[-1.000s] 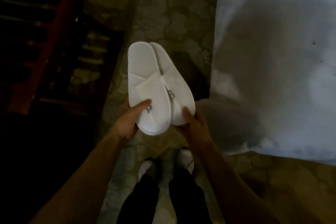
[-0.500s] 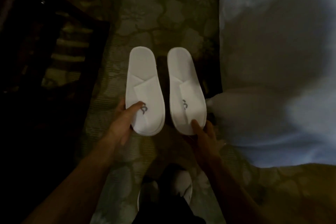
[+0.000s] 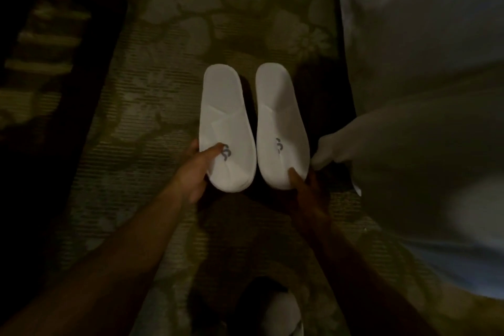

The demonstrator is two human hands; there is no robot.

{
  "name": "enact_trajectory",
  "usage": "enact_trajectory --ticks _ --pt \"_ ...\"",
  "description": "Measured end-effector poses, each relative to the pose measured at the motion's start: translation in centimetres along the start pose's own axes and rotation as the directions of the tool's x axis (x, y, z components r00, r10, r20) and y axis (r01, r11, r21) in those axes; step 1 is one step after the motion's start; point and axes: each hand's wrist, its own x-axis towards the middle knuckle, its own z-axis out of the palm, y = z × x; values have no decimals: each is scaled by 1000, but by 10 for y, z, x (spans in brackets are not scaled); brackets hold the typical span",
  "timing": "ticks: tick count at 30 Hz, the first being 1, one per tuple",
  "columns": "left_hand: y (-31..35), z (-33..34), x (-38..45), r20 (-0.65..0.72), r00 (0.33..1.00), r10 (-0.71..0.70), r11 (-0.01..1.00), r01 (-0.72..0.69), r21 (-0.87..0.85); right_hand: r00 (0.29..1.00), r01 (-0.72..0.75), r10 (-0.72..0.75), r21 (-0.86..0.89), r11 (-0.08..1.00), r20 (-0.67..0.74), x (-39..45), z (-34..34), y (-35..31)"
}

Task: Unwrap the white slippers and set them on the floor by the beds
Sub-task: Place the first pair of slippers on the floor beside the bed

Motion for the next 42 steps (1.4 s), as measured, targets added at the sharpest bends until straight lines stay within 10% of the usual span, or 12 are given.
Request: enact_trajectory --ticks 19,31,42 --pt "-41 35 77 -1 999 54 987 -53 151 989 65 -48 125 990 -140 70 -15 27" --pt "-56 43 90 70 962 265 858 -269 438 864 228 -477 -717 659 -164 87 -36 34" --pt "-58 44 91 167 965 201 852 -257 457 858 276 -507 -763 584 -77 83 -54 26"
